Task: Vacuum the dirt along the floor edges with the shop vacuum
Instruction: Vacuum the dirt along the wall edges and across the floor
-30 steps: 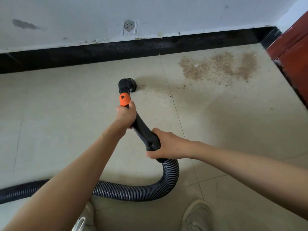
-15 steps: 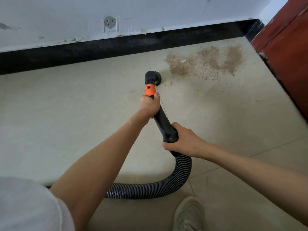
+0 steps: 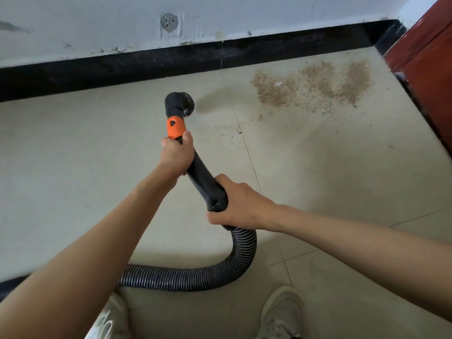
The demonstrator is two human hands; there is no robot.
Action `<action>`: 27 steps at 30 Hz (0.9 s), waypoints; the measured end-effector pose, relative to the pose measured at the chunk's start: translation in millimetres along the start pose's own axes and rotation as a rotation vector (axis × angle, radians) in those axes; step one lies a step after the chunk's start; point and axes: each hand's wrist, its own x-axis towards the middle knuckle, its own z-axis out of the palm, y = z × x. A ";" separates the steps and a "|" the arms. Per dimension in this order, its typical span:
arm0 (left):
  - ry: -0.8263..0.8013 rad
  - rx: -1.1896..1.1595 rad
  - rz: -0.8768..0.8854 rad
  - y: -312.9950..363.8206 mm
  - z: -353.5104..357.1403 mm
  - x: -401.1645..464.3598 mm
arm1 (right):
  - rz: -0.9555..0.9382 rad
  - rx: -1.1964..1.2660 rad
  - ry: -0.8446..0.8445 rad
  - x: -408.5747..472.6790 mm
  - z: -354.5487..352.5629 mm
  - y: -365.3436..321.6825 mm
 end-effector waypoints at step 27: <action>-0.460 0.061 0.054 21.6 79.5 -24.7 | 0.247 0.175 0.311 -10.5 -12.0 25.0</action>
